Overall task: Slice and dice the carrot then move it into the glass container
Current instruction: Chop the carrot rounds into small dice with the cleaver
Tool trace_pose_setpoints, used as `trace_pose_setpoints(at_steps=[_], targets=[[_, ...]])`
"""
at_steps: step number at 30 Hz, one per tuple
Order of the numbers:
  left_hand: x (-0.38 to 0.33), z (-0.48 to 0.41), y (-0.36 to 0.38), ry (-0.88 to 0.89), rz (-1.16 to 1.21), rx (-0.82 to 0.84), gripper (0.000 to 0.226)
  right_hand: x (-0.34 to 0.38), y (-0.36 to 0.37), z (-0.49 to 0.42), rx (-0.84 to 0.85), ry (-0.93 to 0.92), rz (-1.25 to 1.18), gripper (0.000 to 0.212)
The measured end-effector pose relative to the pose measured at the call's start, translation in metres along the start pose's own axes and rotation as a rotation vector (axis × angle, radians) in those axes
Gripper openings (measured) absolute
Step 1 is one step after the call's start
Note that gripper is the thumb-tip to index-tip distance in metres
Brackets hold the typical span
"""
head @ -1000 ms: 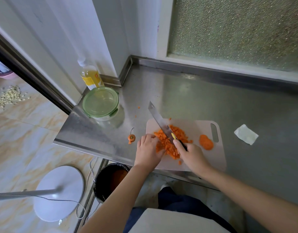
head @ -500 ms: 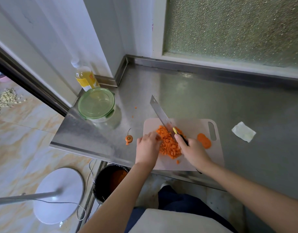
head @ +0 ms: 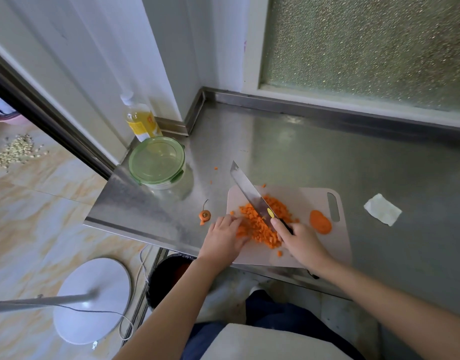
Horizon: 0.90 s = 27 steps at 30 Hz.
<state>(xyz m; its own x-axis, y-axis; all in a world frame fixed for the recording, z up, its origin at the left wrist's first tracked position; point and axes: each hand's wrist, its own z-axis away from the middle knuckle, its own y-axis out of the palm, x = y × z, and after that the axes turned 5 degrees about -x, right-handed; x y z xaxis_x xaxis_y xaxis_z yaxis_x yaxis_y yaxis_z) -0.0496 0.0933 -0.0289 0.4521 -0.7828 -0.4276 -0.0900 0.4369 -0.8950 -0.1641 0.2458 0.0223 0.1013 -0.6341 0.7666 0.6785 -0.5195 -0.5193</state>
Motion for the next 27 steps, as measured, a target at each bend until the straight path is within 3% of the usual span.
trace_pose_setpoints(at_steps=[2, 6, 15, 21, 27], targets=[[0.003, 0.004, 0.001, 0.039, -0.064, 0.022, 0.054, -0.002, -0.001, 0.001, 0.001, 0.006, 0.010, 0.049], [0.007, 0.004, 0.004, 0.026, -0.058, -0.005, 0.044, -0.004, -0.002, 0.005, 0.013, 0.011, 0.005, 0.048], [-0.012, 0.006, 0.014, -0.140, 0.203, -0.070, 0.040, -0.008, 0.008, 0.007, 0.064, 0.100, 0.009, 0.051], [-0.011, 0.013, 0.007, -0.231, 0.039, -0.104, 0.048, -0.005, 0.018, 0.014, 0.057, 0.106, 0.042, 0.052], [-0.008, 0.017, 0.010, -0.215, 0.187, -0.122, 0.029, -0.002, 0.028, 0.017, 0.078, 0.041, 0.161, 0.057]])
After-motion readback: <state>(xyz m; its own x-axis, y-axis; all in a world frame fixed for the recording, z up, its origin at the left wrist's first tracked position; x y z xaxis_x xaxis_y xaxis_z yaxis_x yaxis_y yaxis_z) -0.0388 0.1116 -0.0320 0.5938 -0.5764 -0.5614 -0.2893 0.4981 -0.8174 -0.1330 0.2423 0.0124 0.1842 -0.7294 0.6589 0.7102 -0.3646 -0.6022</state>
